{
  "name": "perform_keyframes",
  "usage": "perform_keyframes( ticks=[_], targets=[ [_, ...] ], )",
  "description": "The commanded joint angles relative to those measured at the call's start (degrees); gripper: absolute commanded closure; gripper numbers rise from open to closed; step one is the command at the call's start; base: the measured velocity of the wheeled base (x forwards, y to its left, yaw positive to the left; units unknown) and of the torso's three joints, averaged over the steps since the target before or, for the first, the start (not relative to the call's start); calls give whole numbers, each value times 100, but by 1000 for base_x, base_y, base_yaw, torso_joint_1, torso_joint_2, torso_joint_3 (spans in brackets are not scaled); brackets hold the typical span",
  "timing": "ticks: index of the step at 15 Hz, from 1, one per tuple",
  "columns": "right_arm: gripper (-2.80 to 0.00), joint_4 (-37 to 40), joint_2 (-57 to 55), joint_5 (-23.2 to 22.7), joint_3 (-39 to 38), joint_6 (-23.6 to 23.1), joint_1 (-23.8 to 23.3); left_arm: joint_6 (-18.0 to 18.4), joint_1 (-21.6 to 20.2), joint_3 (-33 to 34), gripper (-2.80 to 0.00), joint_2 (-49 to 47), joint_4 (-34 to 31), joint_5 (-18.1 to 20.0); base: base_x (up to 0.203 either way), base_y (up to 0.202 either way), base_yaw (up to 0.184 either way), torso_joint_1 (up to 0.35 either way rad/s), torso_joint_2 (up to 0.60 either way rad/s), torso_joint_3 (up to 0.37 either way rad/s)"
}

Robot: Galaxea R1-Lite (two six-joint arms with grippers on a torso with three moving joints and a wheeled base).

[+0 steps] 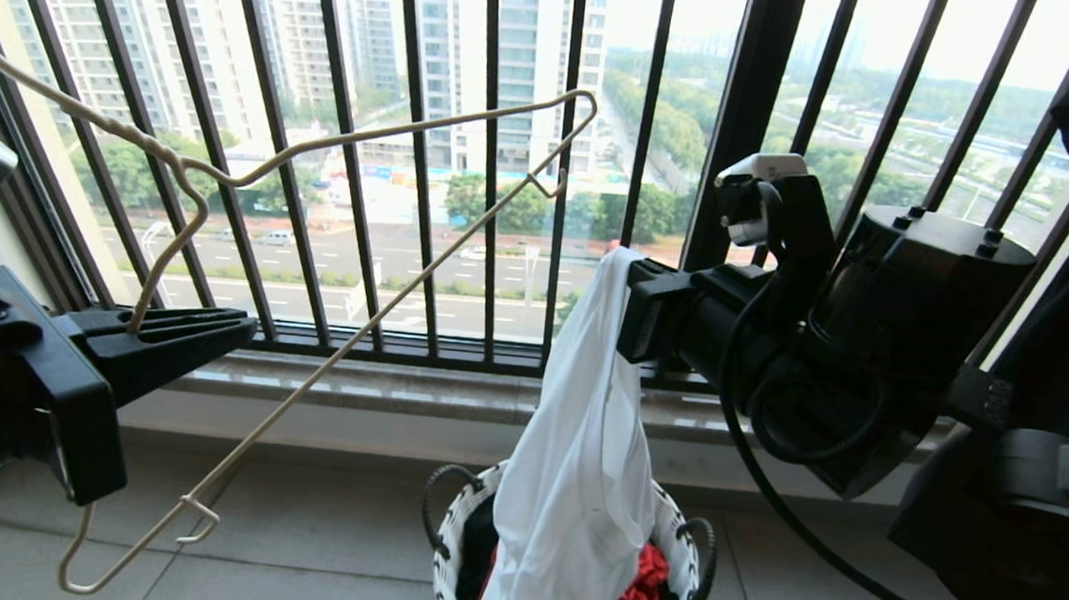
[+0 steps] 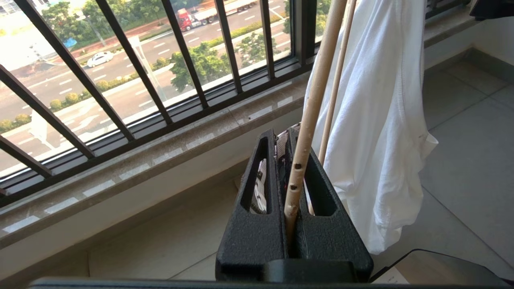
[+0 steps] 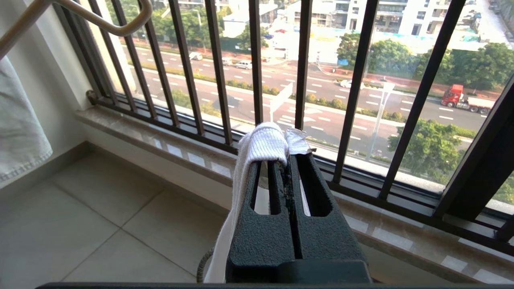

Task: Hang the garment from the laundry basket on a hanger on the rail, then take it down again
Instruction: Hang the clothes on the clothes rack

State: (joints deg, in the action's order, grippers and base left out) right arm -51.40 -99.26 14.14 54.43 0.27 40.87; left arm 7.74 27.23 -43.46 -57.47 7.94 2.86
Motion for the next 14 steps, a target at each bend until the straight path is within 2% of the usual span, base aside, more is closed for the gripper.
perform_keyframes(
  ticks=[1, 5, 7, 8, 10, 11, 13, 14],
  targets=[
    [0, -28, -85, 10, 41, 0, -86, 44, 1, 66, 0, -54, -20, 4, 0, 0, 0, 2, 2, 42],
    [0, -4, -102, 9, 142, 8, -273, 179, 5, 273, 0, -47, -67, 41, 0, 0, 0, 0, 0, 0],
    [0, -11, -214, 18, 235, 21, -355, 887, 2, 489, 0, -65, -170, 55, 0, 0, 0, 0, 0, 0],
    [0, -11, -268, 22, 275, 26, -392, 1019, 6, 490, 0, -58, -476, 58, 0, 0, 0, 0, 0, 0],
    [0, 4, -331, 98, 394, 72, -483, 1069, 25, 241, 0, 11, -1236, 86, 0, 0, 0, 0, 0, 0],
    [0, 44, -331, 118, 441, 160, -475, 1056, 182, 158, 0, 36, -1442, 93, 0, 0, 0, 0, 0, 0],
    [0, 149, -340, 261, 552, 203, -475, 872, 582, 109, 0, -9, -1578, 85, 0, 0, 0, 0, 0, 0],
    [0, 162, -375, 406, 650, 267, -470, 754, 631, 94, 0, -95, -1584, 78, 0, 0, 0, 0, 0, 0]
  ],
)
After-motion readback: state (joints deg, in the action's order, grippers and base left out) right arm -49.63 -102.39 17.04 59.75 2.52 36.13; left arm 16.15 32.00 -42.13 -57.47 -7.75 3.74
